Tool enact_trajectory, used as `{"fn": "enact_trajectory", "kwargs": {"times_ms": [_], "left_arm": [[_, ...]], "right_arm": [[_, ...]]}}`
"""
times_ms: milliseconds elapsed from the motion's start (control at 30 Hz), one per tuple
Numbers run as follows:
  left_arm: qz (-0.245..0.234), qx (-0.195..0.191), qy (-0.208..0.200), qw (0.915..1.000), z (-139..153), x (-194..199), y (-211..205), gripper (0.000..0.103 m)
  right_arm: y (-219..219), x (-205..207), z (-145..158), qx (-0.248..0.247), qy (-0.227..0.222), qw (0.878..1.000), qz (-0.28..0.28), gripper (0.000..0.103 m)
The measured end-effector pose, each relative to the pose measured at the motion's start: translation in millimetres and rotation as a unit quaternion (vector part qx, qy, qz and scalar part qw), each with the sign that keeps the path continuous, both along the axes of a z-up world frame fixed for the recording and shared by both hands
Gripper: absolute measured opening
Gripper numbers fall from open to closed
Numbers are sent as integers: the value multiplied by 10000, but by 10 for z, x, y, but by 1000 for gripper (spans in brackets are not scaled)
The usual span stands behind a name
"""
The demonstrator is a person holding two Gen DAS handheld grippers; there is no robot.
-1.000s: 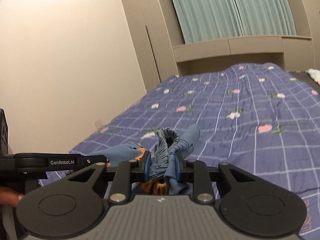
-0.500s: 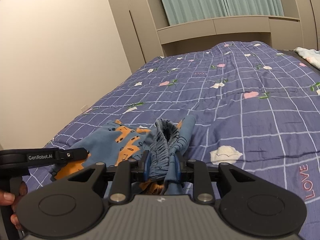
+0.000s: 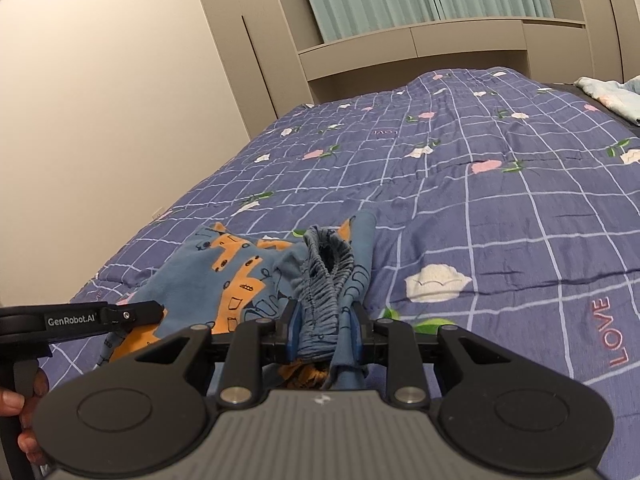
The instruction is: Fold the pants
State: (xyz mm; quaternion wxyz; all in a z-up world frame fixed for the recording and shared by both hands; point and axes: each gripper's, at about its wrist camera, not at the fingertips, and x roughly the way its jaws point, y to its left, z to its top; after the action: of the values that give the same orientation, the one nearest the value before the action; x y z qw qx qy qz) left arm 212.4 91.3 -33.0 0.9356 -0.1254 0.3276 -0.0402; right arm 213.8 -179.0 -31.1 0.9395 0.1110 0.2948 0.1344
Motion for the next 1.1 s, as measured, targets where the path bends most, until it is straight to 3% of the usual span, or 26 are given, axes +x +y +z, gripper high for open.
{"fn": "enact_trajectory", "kwargs": {"times_ms": [200, 267, 400, 567, 767, 967, 1100], "left_arm": [[31, 38, 34, 10000, -9, -53, -3, 28], [44, 65, 71, 9999, -14, -62, -1, 37], [95, 130, 130, 9998, -33, -106, -7, 48], [180, 202, 114, 9996, -22, -187, -17, 70], [317, 224, -9, 9992, 61, -284, -13, 92], [356, 344, -176, 9986, 170, -397, -47, 101], [389, 448, -332, 9977, 244, -496, -80, 102]], "right_arm": [[-50, -36, -42, 10, 81, 9999, -102, 39], [-72, -49, -51, 21, 96, 9999, -131, 45], [-100, -91, -50, 36, 90, 9998, -178, 53], [-115, -151, -19, -27, 9, 9998, -217, 76], [-115, -248, 74, -119, -225, 9994, -252, 92], [-134, -340, 185, -146, -467, 9984, -297, 102], [-141, -426, 252, -205, -635, 9972, -323, 103]]}}
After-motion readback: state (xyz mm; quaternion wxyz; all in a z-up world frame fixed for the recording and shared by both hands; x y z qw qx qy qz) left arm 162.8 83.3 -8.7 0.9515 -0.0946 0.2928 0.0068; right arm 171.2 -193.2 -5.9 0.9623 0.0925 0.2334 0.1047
